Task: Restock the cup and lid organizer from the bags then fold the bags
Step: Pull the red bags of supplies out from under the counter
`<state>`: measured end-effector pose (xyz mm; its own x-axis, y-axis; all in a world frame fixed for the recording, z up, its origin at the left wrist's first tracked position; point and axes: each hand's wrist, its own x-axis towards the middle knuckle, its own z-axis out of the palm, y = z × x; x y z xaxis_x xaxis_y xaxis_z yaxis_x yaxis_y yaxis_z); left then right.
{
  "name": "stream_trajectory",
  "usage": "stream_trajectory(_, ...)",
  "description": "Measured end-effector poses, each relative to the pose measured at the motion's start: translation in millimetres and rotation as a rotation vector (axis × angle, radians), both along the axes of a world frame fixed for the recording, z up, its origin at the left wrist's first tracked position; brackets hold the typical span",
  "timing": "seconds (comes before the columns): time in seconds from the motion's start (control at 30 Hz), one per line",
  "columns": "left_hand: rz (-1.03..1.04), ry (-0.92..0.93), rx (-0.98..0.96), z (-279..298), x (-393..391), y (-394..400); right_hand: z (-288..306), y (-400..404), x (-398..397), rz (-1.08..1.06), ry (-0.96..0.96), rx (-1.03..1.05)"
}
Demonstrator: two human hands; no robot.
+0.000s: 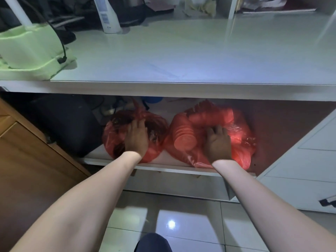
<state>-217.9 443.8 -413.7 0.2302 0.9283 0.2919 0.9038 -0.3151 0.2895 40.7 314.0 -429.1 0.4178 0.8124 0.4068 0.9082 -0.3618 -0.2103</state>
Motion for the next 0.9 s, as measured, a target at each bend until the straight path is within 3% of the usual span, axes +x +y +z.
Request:
stream_trajectory(0.1, -0.010, -0.048, 0.016, 0, 0, 18, -5, -2, 0, 0.011, 0.008, 0.086)
stream_trajectory(0.3, -0.089, -0.091, -0.179, -9, -2, 39, -7, -3, -2, 0.006, 0.052, 0.160)
stream_trajectory(0.4, -0.084, -0.068, -0.134, -16, -4, 35, -8, -3, -4, -0.002, 0.061, 0.169)
stream_trajectory(0.63, -0.034, -0.342, -0.204, -17, -2, 16, -6, -12, -10, -0.005, 0.118, 0.119)
stream_trajectory(0.77, 0.002, -0.299, -0.314, -21, -3, 8, -1, -19, -16, 0.007, 0.112, -0.002)
stream_trajectory(0.9, -0.035, -0.122, -0.334, -22, -6, 5, 2, -23, -18, -0.004, 0.177, -0.097)
